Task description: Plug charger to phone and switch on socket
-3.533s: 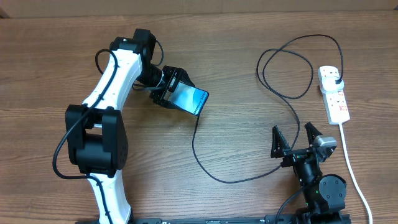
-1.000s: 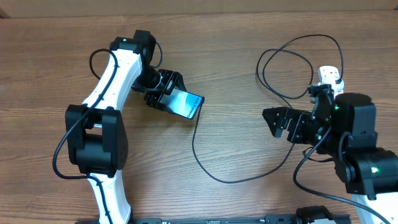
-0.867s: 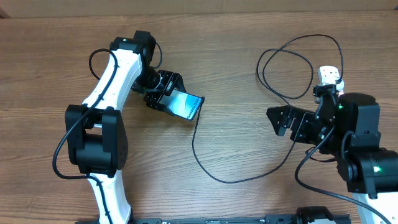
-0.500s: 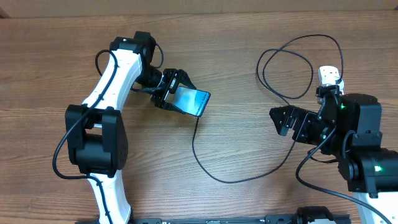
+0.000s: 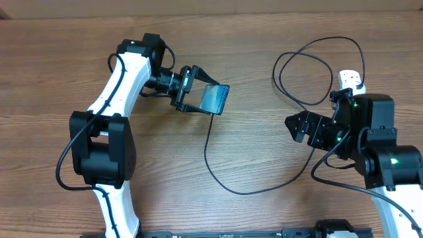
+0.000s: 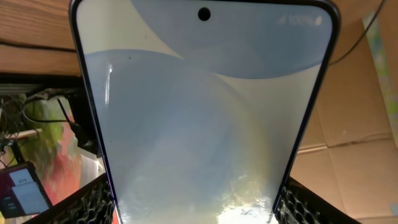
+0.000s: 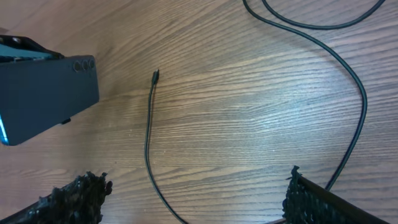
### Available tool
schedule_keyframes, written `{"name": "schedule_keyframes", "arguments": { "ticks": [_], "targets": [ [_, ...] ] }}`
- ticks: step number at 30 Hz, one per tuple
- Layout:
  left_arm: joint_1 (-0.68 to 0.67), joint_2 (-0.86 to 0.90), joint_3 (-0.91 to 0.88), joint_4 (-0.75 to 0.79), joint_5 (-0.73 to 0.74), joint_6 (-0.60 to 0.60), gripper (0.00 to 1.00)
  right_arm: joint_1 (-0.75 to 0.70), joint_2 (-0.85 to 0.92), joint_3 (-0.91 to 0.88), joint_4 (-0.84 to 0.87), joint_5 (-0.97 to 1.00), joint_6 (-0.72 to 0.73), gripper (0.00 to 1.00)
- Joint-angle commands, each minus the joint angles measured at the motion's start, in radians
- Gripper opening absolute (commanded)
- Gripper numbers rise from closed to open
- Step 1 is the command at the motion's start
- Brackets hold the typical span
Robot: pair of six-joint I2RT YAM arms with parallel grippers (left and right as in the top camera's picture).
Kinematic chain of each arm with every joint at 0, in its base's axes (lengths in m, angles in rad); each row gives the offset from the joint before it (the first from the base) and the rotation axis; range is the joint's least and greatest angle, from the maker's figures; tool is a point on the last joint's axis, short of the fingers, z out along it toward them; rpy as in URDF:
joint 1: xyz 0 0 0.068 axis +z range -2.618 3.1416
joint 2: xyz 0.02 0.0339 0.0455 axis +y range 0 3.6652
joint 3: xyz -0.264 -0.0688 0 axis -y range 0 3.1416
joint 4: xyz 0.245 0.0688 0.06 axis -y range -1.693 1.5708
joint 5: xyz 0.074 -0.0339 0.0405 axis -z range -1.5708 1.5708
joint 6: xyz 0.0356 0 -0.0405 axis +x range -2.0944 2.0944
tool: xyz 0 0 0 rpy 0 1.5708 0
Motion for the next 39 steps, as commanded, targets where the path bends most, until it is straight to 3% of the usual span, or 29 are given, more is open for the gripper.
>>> {"name": "schedule_keyframes", "arguments": {
  "ticks": [1, 7, 14, 23, 31, 39],
  "targets": [
    [0.006, -0.003, 0.029, -0.005, 0.080, 0.020, 0.54, -0.006, -0.003, 0.027, -0.004, 0.006, -0.003, 0.95],
    [0.006, -0.003, 0.029, -0.005, 0.067, 0.020, 0.52, -0.006, -0.003, 0.027, -0.007, -0.006, -0.003, 0.95],
    [0.006, -0.003, 0.029, -0.005, -0.038, 0.019, 0.52, -0.006, 0.002, 0.027, 0.011, -0.056, -0.002, 0.87],
    [0.004, -0.003, 0.029, -0.006, -0.348, -0.053, 0.52, 0.030, 0.099, 0.027, 0.065, -0.119, 0.092, 0.85],
    [0.003, -0.003, 0.029, -0.006, -0.509, -0.098, 0.52, 0.141, 0.259, 0.027, 0.251, -0.233, 0.216, 0.85],
    [0.003, -0.003, 0.029, -0.006, -0.504, -0.123, 0.52, 0.302, 0.411, 0.027, 0.480, -0.243, 0.377, 0.71]
  ]
}}
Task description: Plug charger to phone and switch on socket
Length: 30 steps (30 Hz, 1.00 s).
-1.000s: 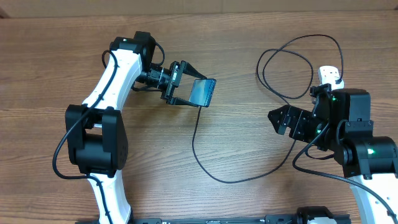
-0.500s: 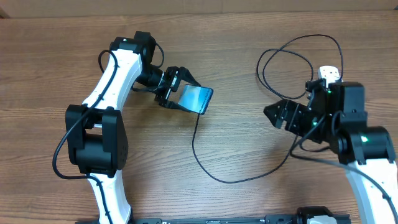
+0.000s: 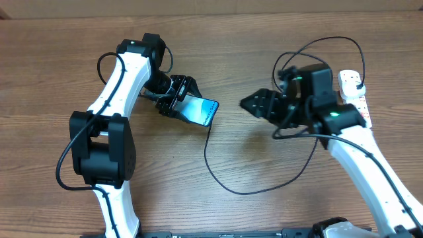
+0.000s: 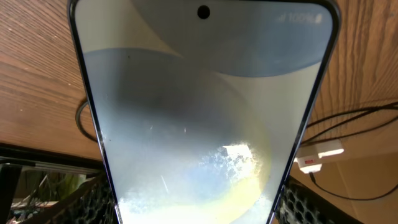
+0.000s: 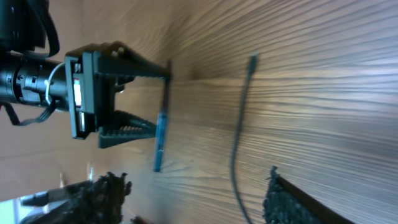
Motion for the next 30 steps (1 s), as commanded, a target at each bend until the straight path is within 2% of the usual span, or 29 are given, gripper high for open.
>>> {"name": "schedule_keyframes", "arguments": {
  "ticks": [1, 3, 8, 11, 16, 24, 30],
  "targets": [
    [0.003, -0.003, 0.029, -0.006, 0.013, -0.032, 0.52, 0.076, 0.054, 0.027, 0.066, -0.013, 0.130, 0.69],
    [0.000, -0.003, 0.029, -0.006, 0.034, -0.032, 0.52, 0.108, 0.089, 0.027, 0.108, -0.013, 0.176, 0.69],
    [-0.019, -0.003, 0.029, -0.006, 0.037, -0.033, 0.53, 0.171, 0.171, 0.027, 0.176, 0.013, 0.276, 0.62],
    [-0.030, -0.003, 0.029, -0.004, 0.030, -0.048, 0.54, 0.206, 0.199, 0.027, 0.233, 0.027, 0.312, 0.54],
    [-0.037, -0.003, 0.029, -0.003, 0.031, -0.058, 0.54, 0.243, 0.208, 0.027, 0.283, 0.081, 0.369, 0.48],
    [-0.042, -0.003, 0.029, -0.003, 0.038, -0.058, 0.54, 0.277, 0.256, 0.027, 0.297, 0.127, 0.380, 0.36],
    [-0.042, -0.003, 0.029, -0.003, 0.038, -0.058, 0.55, 0.277, 0.276, 0.027, 0.321, 0.147, 0.379, 0.32]
  ]
}}
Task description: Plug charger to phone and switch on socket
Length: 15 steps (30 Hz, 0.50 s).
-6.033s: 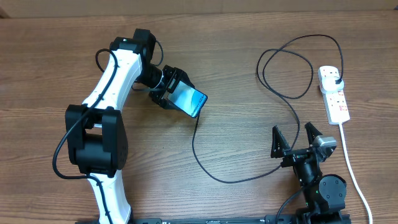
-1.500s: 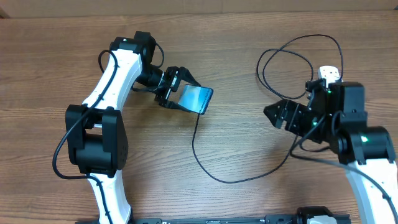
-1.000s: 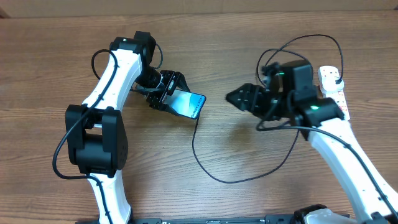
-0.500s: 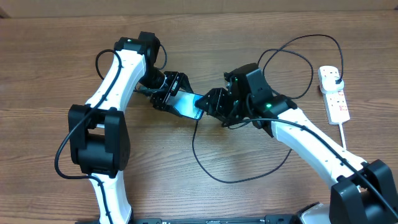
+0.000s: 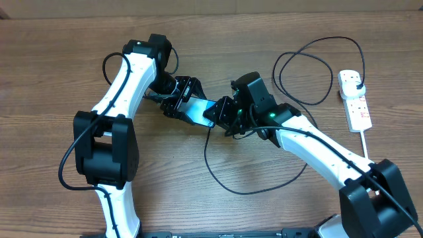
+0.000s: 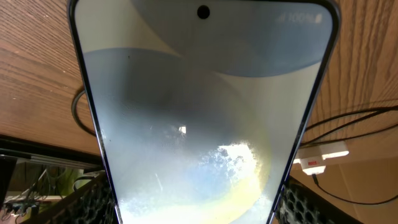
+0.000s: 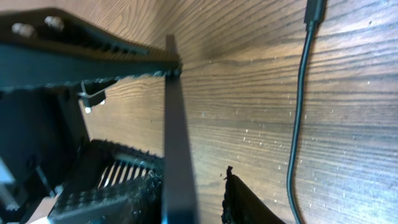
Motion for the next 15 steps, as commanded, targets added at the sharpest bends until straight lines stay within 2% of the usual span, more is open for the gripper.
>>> {"name": "schedule_keyframes", "arguments": {
  "ticks": [1, 15],
  "targets": [
    [-0.009, -0.003, 0.029, -0.003, 0.034, -0.013, 0.55, 0.005, 0.007, 0.027, 0.021, 0.028, 0.003, 0.30],
    [-0.008, -0.003, 0.029, -0.003, 0.034, -0.009, 0.56, 0.027, 0.009, 0.027, 0.058, 0.052, 0.005, 0.13]
  ]
}}
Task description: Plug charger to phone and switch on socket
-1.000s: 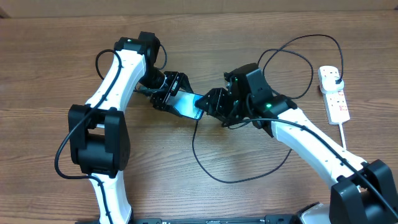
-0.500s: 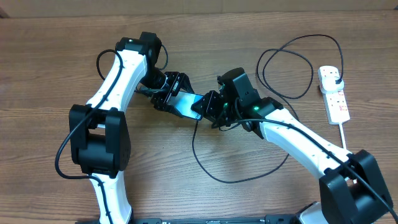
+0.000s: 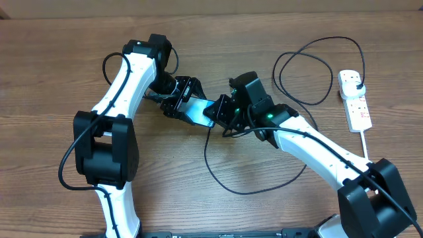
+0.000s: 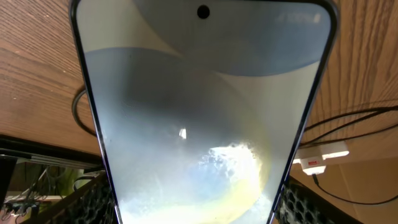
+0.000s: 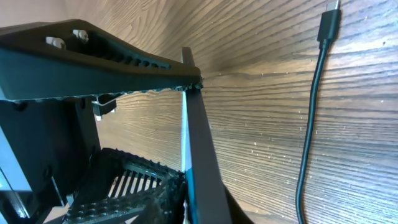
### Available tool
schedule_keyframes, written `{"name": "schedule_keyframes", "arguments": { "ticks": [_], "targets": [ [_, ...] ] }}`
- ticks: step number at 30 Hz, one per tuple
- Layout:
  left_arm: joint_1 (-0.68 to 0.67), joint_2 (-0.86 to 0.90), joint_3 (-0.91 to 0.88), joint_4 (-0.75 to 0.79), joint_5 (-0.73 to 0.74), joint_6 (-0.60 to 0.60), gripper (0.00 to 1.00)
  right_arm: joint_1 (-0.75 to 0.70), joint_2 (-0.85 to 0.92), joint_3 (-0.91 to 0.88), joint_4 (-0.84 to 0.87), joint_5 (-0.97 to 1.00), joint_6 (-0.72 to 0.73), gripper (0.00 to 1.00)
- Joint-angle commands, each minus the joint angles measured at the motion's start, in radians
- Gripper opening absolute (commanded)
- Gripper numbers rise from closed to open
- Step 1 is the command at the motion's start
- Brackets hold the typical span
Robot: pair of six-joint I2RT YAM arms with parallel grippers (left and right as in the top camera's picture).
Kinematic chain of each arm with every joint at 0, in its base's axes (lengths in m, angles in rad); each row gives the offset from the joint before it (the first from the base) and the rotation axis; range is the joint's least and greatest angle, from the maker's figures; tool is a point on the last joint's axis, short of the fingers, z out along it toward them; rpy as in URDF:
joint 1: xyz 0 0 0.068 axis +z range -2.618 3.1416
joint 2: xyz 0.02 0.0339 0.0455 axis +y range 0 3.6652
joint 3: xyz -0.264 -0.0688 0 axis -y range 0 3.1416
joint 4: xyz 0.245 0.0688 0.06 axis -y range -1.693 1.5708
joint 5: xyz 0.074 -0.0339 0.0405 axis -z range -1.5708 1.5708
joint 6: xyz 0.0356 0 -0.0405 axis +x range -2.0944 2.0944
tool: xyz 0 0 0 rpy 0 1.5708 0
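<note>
The phone (image 3: 197, 111), screen lit, is held tilted above the table with my left gripper (image 3: 188, 100) shut on its sides; the screen (image 4: 199, 112) fills the left wrist view. My right gripper (image 3: 220, 114) is at the phone's free end, its fingers (image 5: 166, 198) pressed on either face of the thin edge (image 5: 196, 149). The black charger cable (image 3: 218, 175) lies looped on the wood, its plug end (image 5: 328, 17) loose beside the phone. The white socket strip (image 3: 353, 99) lies at the far right.
The cable runs in wide loops (image 3: 310, 66) across the right half of the wooden table (image 3: 53, 66) to the socket strip (image 4: 320, 155). My left gripper's black fingers (image 5: 93, 59) crowd the right wrist view.
My right gripper's fingers, which flanked the phone's edge with a gap, now press against it. The phone and left arm have hardly moved.
The left gripper held the phone up at the left while the right gripper stood open near the socket strip. Then the right arm was stretched toward the middle. It then had the phone's end between its open fingers, and now they are shut on it.
</note>
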Motion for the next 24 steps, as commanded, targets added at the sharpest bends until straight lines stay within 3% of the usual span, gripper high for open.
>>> {"name": "schedule_keyframes", "arguments": {
  "ticks": [1, 8, 13, 20, 24],
  "targets": [
    [-0.008, -0.003, 0.029, -0.003, 0.034, -0.010, 0.56, 0.008, 0.007, 0.027, 0.008, 0.011, 0.001, 0.13],
    [-0.008, -0.003, 0.029, -0.003, 0.034, -0.009, 0.57, 0.008, 0.007, 0.027, 0.009, 0.010, 0.005, 0.04],
    [-0.008, -0.003, 0.029, -0.003, 0.034, -0.009, 0.61, 0.008, 0.007, 0.027, 0.013, 0.010, 0.005, 0.04],
    [-0.006, -0.003, 0.029, -0.002, 0.022, -0.009, 0.86, -0.029, 0.001, 0.027, 0.027, -0.006, 0.004, 0.04],
    [-0.005, -0.003, 0.029, 0.030, 0.022, -0.001, 0.88, -0.075, -0.014, 0.027, 0.026, -0.032, 0.003, 0.04]
  ]
}}
